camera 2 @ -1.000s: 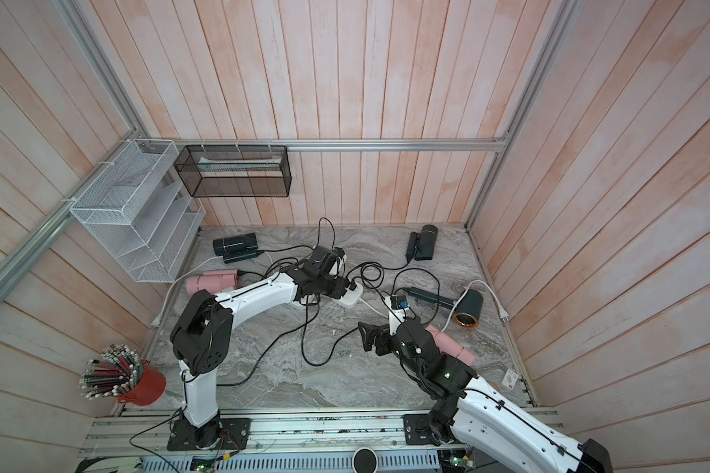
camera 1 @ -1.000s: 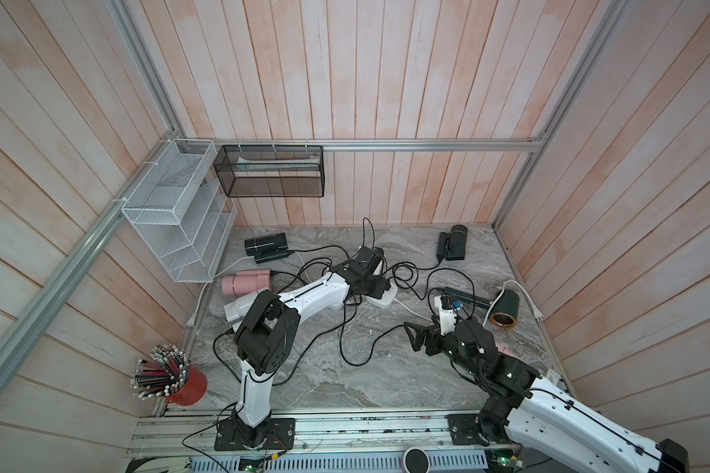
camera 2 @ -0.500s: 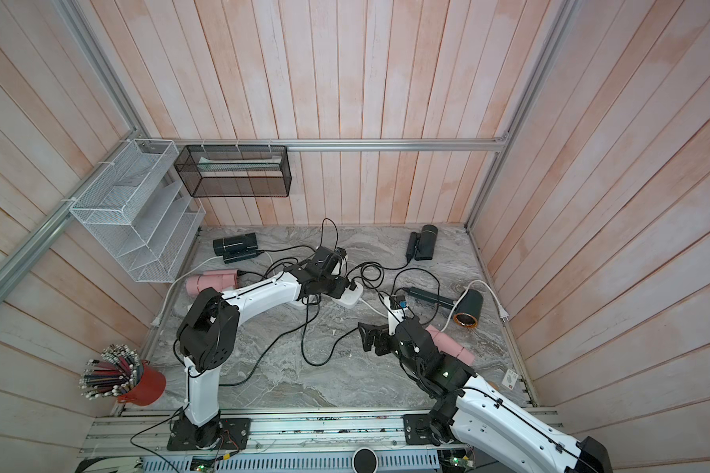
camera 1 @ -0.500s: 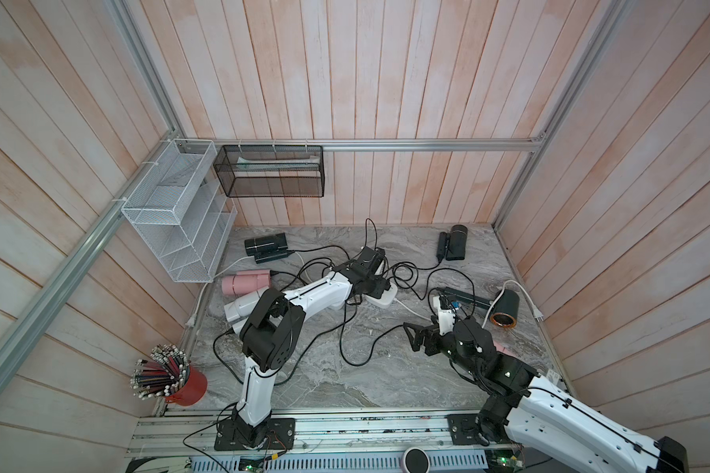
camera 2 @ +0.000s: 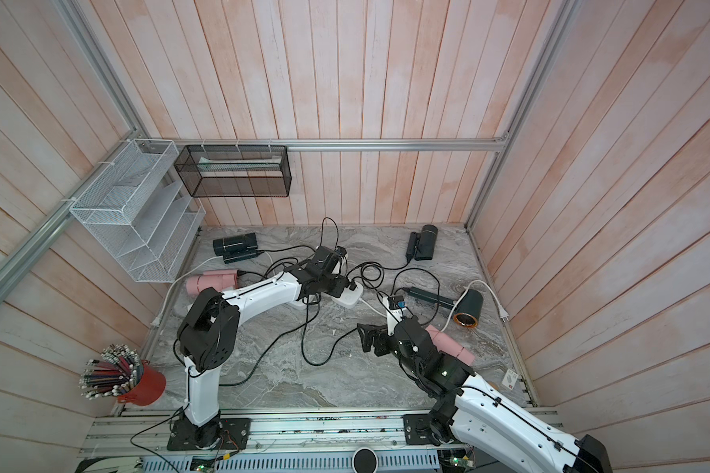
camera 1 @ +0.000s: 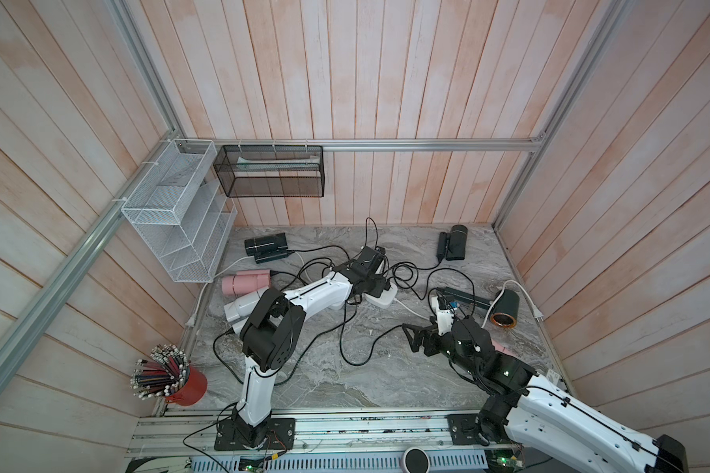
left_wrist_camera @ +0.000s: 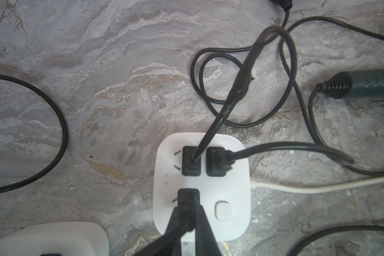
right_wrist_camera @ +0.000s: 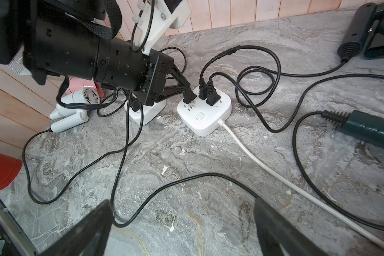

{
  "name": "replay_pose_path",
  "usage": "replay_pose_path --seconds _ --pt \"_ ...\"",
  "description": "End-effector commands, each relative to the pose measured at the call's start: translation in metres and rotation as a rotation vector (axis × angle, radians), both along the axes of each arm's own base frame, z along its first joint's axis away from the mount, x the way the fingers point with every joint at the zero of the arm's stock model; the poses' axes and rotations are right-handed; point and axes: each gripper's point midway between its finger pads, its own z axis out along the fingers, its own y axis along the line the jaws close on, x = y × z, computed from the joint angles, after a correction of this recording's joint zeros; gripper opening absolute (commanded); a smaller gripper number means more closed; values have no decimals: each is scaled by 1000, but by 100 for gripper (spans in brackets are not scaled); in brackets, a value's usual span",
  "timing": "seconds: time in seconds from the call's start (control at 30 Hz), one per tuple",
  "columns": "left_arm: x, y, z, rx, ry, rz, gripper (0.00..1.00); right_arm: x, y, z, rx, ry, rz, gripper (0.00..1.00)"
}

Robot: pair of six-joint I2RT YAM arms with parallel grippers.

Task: Charge the blow dryers
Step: Insert the plug into the socket.

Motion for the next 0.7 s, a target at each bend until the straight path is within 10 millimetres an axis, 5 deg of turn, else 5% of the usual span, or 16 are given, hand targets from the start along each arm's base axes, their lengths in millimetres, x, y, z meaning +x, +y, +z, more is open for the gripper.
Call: replay_pose_path --seconds 0.0,0.67 --pt "-1 -1 -11 17 -2 -14 9 1 1 0 4 -7 6 99" --pt "-11 4 -23 47 19 -21 9 2 0 -1 4 -3 -4 99"
